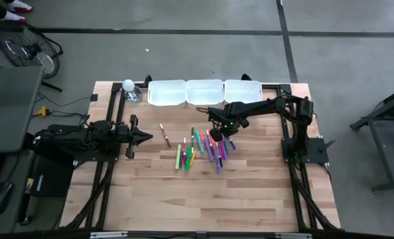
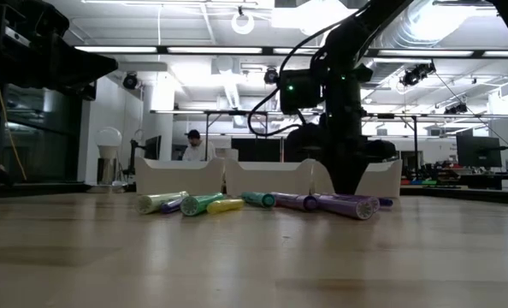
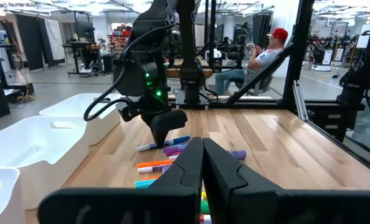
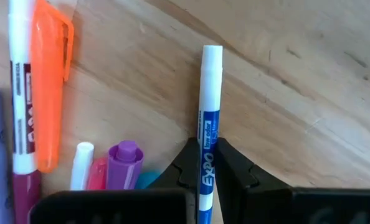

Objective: Pick & Place Markers
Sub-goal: Put the blue marker pen into the right white bin

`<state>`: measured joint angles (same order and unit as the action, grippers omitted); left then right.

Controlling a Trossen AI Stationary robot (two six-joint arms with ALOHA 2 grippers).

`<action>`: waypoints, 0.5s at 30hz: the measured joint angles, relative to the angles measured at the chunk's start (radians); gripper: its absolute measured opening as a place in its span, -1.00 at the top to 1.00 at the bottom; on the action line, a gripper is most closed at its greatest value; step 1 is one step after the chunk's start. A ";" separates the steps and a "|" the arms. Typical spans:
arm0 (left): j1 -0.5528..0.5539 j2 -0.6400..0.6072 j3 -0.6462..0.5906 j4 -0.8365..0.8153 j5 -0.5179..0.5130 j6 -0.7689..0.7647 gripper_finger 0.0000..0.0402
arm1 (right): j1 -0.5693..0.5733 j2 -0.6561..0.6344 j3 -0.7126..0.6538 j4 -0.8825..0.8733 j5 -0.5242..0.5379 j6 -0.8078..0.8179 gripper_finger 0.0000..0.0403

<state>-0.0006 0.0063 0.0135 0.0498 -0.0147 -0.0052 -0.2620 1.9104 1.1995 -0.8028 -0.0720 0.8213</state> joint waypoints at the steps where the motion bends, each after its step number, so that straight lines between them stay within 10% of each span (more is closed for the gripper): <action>1: 0.000 0.000 0.000 0.000 0.000 0.000 1.00 | -0.002 -0.007 0.000 -0.001 -0.004 -0.009 0.91; 15: 0.000 0.000 0.000 0.000 0.000 0.000 1.00 | -0.042 -0.090 0.002 -0.023 -0.050 -0.103 0.91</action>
<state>-0.0002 0.0064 0.0135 0.0498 -0.0151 -0.0051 -0.3035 1.8203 1.2011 -0.8257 -0.1223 0.7181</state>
